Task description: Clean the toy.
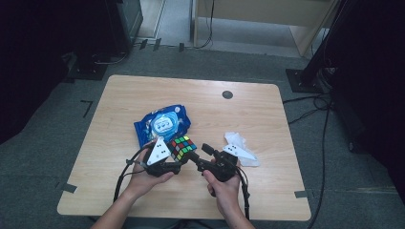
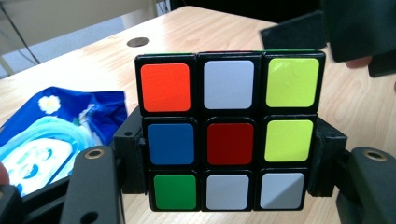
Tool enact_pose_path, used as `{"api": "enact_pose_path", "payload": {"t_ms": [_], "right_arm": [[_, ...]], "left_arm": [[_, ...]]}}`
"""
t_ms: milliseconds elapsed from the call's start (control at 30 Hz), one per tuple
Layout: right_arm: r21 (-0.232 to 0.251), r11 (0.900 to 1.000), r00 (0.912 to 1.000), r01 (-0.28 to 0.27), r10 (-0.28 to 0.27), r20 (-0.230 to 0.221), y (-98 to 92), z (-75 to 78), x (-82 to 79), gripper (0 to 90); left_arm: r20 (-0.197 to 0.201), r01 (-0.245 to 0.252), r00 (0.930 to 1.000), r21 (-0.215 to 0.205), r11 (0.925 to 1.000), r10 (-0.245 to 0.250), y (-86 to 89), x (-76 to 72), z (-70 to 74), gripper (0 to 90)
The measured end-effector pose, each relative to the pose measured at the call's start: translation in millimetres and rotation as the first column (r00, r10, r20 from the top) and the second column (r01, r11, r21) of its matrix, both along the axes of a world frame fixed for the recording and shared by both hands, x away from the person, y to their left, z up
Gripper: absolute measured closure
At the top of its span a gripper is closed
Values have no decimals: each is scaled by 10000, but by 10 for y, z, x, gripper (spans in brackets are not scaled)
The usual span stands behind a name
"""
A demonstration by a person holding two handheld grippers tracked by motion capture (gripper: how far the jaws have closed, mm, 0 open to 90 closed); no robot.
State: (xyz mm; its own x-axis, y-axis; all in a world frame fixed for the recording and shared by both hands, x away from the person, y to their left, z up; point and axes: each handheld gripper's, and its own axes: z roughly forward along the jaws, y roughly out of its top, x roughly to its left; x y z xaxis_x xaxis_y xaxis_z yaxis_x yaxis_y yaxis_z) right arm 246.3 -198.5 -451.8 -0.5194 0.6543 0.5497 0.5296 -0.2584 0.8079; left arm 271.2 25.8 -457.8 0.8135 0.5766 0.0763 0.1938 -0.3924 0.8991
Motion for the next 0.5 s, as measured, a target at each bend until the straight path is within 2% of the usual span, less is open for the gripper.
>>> {"api": "enact_pose_path", "payload": {"t_ms": [67, 133, 233, 333, 367, 500], "right_arm": [[-64, 9997, 9996, -225, 224, -159, 57, 26, 6, 208], [-333, 9993, 9988, -179, 164, -465, 96, 36, 11, 210], [-646, 9979, 9955, -32, -29, -948, 126, 15, 43, 235], [-749, 9971, 9917, -113, 15, -1285, 123, -8, 58, 285], [-698, 9973, 9907, -210, 114, -1353, 121, -15, 61, 327], [-884, 9958, 9917, -227, 112, -1281, 123, 5, 33, 341]], "left_arm": [[183, 76, 9998, 212, 9997, -80, -51, -34, -19, 336], [319, 195, 9993, 402, 9990, -208, -98, -66, -35, 336], [554, 383, 9976, 629, 9973, -418, -158, -116, -50, 336], [673, 487, 9963, 734, 9961, -536, -189, -140, -55, 337], [657, 522, 9962, 747, 9958, -571, -192, -142, -57, 336], [662, 593, 9958, 528, 9968, -627, -182, -146, -51, 335]]}}
